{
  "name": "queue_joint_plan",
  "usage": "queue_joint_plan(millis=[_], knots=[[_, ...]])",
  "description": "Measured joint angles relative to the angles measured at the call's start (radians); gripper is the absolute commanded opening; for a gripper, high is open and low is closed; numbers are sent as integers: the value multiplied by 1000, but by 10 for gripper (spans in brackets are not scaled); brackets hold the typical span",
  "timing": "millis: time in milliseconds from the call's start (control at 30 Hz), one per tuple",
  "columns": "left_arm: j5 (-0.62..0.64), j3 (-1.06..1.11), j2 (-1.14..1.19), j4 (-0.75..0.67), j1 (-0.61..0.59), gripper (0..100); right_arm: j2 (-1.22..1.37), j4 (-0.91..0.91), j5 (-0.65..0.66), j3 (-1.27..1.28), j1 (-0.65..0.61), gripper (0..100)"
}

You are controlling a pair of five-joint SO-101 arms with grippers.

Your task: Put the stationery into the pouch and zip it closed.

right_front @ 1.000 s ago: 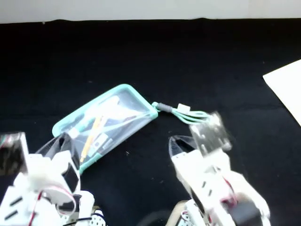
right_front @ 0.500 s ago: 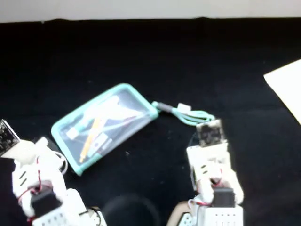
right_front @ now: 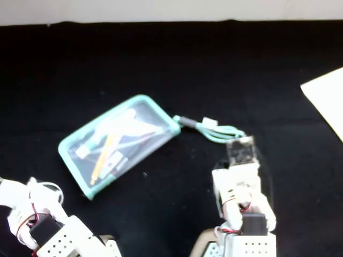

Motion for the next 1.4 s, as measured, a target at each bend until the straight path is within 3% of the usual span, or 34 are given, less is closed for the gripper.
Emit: queue_joint_plan(millis=[133, 267, 433, 1400], knots=[[0, 0, 0, 178, 0, 8, 0, 29, -189, 2, -2, 6], [0, 0, -2, 316, 0, 9, 0, 109, -264, 2, -74, 6], [0, 0, -9, 330, 0, 8, 0, 189, -279, 2, -106, 6], [0, 0, -9, 330, 0, 8, -2, 196, -279, 2, -109, 6]])
